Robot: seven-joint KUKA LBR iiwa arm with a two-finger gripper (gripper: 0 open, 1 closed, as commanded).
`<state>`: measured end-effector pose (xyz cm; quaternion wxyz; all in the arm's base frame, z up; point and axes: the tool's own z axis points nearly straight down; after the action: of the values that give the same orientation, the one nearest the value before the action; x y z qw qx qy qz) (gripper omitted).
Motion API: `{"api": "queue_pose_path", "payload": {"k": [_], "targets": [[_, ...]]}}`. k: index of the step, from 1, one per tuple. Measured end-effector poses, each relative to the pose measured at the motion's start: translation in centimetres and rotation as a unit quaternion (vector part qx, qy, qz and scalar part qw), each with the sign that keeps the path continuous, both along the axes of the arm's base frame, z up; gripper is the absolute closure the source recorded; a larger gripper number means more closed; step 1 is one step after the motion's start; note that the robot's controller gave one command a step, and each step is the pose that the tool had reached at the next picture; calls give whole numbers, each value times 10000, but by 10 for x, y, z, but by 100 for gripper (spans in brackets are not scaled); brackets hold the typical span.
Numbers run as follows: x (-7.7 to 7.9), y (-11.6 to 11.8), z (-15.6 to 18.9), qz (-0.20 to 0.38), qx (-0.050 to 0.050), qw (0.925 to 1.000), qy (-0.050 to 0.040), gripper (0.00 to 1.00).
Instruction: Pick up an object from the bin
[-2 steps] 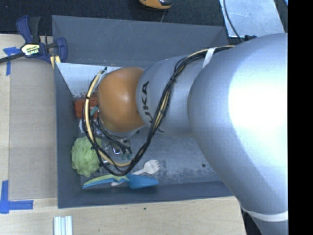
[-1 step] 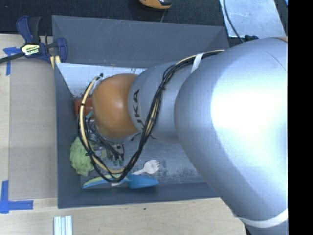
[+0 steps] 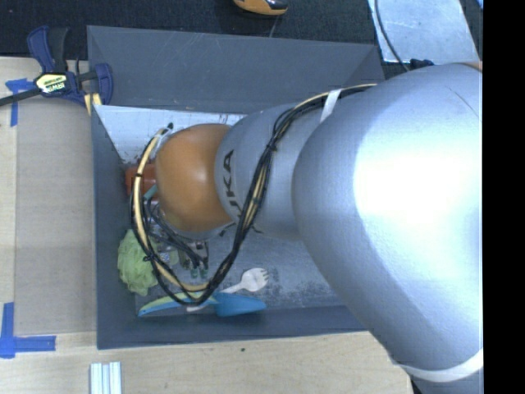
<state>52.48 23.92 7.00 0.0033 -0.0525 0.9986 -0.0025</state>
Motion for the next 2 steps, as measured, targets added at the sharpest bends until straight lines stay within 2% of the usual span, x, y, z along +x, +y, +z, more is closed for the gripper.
{"api": "queue_pose_path", "payload": {"k": [1, 2], "targets": [[-18, -5, 1, 35, 3, 10000, -18, 100], [-23, -6, 1, -135, 4, 9999, -13, 100]]}}
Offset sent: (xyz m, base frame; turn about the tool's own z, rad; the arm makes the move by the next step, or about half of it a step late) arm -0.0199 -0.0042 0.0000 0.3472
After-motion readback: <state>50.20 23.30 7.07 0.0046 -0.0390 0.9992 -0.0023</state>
